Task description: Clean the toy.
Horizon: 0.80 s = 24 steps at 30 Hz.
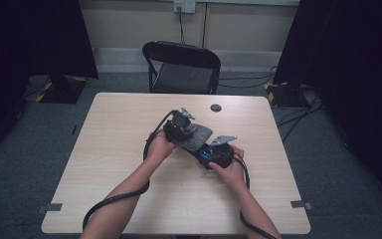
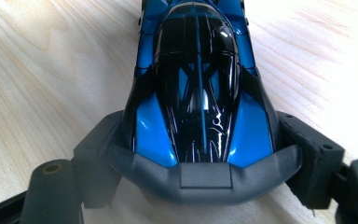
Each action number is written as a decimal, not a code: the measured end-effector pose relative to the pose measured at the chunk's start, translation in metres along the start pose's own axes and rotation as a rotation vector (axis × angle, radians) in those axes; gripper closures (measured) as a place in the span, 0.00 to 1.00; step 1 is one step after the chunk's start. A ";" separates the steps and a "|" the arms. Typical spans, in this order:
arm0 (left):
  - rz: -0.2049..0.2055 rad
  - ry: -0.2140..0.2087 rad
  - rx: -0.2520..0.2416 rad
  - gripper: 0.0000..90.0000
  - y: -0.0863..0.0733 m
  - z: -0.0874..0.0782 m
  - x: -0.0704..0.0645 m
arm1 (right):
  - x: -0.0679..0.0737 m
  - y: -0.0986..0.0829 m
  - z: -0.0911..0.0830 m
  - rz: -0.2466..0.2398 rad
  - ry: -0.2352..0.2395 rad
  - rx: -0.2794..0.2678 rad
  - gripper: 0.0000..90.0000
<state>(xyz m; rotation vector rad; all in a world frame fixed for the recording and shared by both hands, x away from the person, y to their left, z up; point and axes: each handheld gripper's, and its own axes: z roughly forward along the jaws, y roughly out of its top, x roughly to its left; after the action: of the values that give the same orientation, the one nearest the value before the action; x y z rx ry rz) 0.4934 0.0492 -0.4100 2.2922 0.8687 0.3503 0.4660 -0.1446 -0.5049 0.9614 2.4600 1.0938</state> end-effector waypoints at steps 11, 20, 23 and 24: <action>0.084 -0.045 0.051 0.94 -0.004 0.019 -0.028 | 0.000 0.000 0.000 0.000 0.000 0.000 0.27; 0.113 -0.074 0.089 0.94 -0.010 0.036 -0.036 | 0.000 0.000 0.000 0.000 -0.001 0.000 0.27; 0.103 -0.072 0.086 0.94 -0.010 0.035 -0.033 | 0.000 0.000 0.000 0.000 -0.001 0.000 0.27; 0.101 -0.067 0.088 0.94 -0.009 0.035 -0.032 | 0.000 0.000 0.000 0.000 -0.001 0.000 0.27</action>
<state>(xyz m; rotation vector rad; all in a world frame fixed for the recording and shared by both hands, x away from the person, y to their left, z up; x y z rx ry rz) 0.4803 0.0161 -0.4428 2.4200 0.7504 0.2825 0.4660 -0.1446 -0.5049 0.9612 2.4594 1.0931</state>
